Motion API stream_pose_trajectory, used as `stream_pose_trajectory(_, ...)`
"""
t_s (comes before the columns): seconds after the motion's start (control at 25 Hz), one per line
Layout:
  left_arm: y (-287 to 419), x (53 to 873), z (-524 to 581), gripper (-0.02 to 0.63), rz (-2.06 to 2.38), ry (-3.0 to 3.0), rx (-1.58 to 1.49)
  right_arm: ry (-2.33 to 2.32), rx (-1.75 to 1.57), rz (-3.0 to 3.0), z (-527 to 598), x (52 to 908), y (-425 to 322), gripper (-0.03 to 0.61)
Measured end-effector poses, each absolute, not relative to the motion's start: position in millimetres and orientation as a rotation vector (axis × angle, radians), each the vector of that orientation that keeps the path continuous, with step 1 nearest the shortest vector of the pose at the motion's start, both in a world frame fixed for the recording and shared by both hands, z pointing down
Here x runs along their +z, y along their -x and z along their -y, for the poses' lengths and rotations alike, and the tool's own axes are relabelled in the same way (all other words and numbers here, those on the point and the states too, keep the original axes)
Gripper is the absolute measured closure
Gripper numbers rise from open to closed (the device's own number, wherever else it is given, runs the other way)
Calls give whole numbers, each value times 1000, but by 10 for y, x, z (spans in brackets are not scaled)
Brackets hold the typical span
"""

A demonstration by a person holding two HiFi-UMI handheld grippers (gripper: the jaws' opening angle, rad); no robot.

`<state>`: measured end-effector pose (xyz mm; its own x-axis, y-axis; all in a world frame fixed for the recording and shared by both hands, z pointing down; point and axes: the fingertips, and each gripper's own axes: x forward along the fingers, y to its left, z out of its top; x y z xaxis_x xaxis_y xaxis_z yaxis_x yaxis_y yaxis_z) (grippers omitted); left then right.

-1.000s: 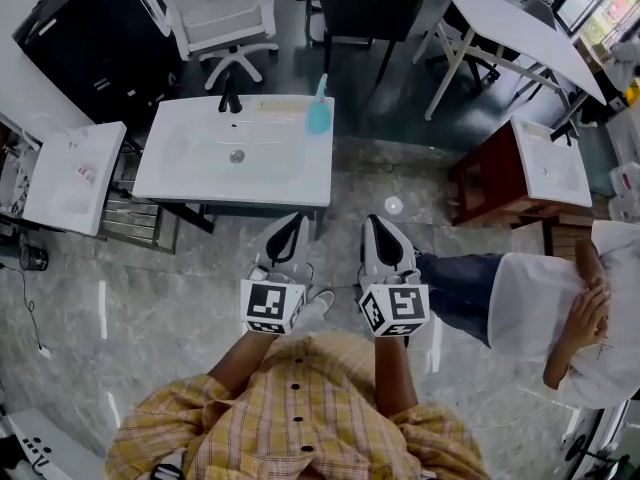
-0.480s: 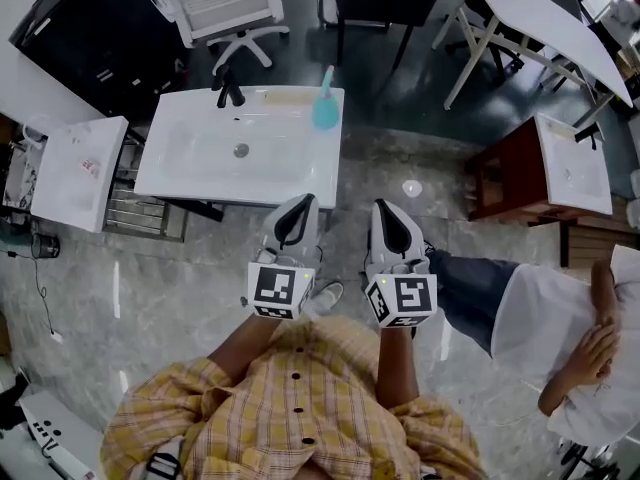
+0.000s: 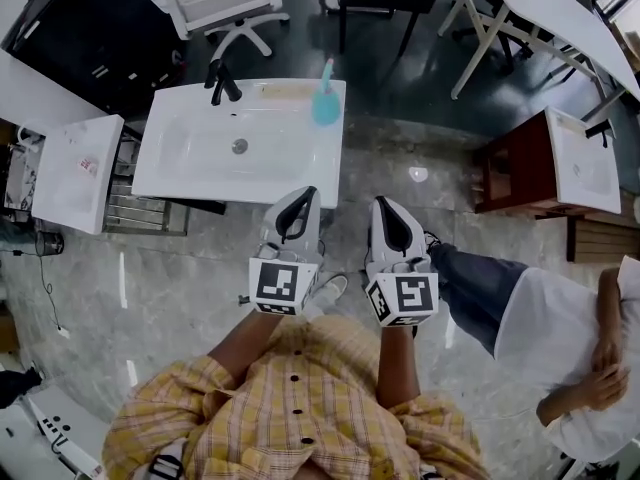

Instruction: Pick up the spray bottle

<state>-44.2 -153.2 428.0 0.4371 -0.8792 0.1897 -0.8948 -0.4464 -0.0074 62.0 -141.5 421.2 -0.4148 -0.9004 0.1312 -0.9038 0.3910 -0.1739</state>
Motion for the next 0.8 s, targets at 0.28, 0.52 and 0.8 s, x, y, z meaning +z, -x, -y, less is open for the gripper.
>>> stream_pose_trajectory(0.28, 473, 4441, 1849, 616, 1576, -2548, 274, -1673, 361, 2572, 1651, 4291, -567, 578)
stream_pose_trajectory(0.52, 505, 4633, 2194, 617, 1574, -2509, 295, -1667, 384, 2528, 1880, 4442, -552, 578)
stream_pose_trajectory(0.8, 496, 4778, 2580, 617, 1551, -2483, 305, -1680, 425, 2485, 2164, 4607, -557, 578)
